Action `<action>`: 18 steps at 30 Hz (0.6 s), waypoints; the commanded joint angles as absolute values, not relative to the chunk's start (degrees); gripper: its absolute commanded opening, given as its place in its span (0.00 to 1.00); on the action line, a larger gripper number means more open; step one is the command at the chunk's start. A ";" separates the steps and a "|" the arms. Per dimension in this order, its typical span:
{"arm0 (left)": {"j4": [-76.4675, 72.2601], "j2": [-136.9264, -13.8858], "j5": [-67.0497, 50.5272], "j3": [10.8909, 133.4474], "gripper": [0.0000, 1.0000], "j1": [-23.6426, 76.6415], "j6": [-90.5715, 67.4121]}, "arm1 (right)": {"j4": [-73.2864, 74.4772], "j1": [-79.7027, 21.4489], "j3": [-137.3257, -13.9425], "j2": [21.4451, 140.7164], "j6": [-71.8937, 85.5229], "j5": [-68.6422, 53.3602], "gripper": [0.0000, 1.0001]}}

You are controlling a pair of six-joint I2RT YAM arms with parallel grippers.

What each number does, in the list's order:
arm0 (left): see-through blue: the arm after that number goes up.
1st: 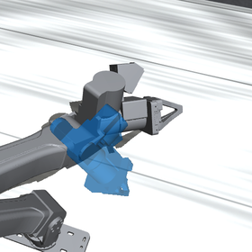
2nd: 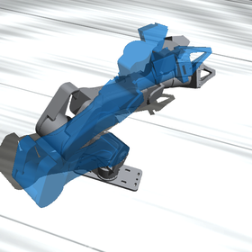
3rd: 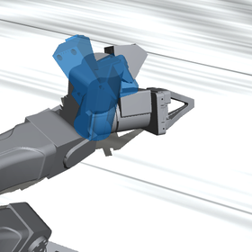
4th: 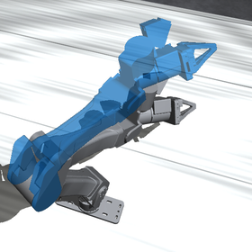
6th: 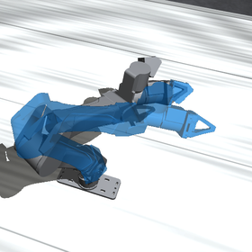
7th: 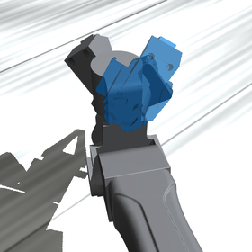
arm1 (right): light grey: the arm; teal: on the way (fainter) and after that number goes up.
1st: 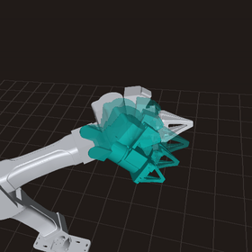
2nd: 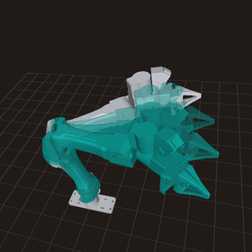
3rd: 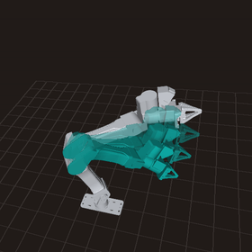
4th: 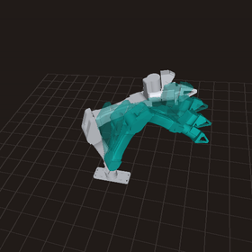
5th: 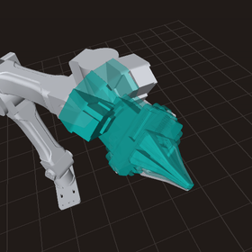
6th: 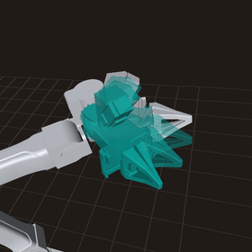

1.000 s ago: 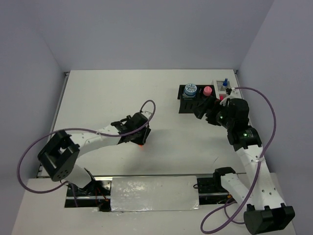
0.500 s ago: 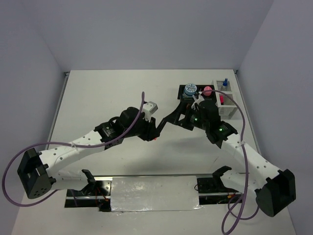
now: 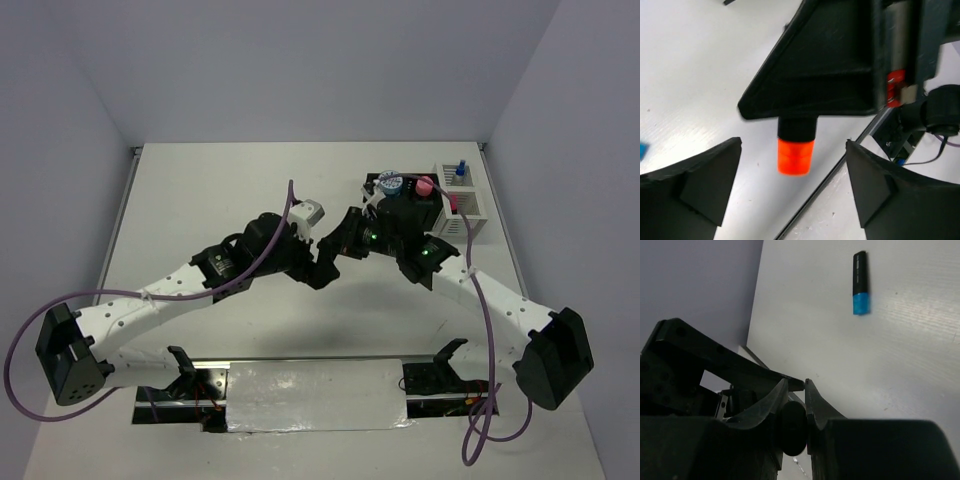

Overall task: Sort the stationery into containers
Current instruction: Pick up the pen from the center of the board, then place the pen in the storage box.

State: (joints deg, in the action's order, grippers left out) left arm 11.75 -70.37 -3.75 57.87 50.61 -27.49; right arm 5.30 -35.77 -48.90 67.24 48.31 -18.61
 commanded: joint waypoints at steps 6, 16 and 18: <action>22.13 -72.33 9.03 63.37 0.99 50.89 -29.71 | 18.25 -21.40 -60.19 66.88 29.40 1.55 0.00; 31.02 -72.95 15.29 64.86 0.99 50.54 -31.29 | 25.05 -1.43 -76.37 80.75 18.99 31.99 0.00; 32.77 -73.47 15.73 65.74 0.99 50.27 -31.20 | 23.91 -0.44 -77.43 82.17 18.46 32.52 0.00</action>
